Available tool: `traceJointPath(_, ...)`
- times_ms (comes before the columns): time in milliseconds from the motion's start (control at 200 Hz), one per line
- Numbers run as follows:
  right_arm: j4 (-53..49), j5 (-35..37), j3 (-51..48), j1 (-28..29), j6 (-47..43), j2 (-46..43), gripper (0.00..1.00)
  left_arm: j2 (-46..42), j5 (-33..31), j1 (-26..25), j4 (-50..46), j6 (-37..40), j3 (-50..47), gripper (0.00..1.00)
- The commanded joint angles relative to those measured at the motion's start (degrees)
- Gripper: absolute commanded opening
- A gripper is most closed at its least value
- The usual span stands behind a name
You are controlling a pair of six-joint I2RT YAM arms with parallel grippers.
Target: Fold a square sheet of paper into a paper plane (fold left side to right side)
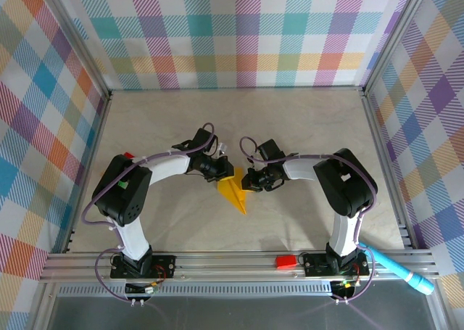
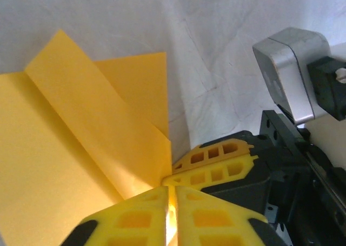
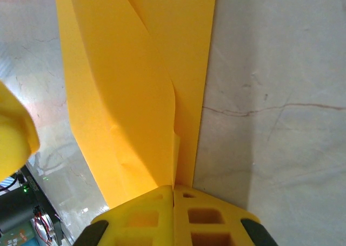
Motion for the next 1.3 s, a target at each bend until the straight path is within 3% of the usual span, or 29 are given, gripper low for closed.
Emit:
traceJointPath(0, -7.92, 8.31, -1.86, 0.74, 0.63, 4.11, 0.02, 2.27, 3.88, -0.79, 1.64, 0.08, 0.22, 0.07)
traceJointPath(455, -11.78, 10.51, -0.68, 0.74, -1.08, 3.85, 0.02, 6.40, -1.13, -0.70, 2.13, 1.66, -3.96, 0.00)
traceJointPath(835, -7.32, 3.94, 0.58, 0.74, 0.54, 1.44, 0.06, 7.19, -4.86, -0.61, -1.87, 2.84, -5.36, 0.00)
traceJointPath(1060, -5.94, 1.03, 2.94, 0.09, 1.74, -4.26, 0.19, 7.04, -6.17, -0.61, -4.53, 2.89, -5.24, 0.00)
traceJointPath(1295, -11.11, 3.11, 1.83, -1.55, 1.01, -10.23, 0.36, 6.97, -6.04, -0.61, -3.82, 2.10, -5.25, 0.00)
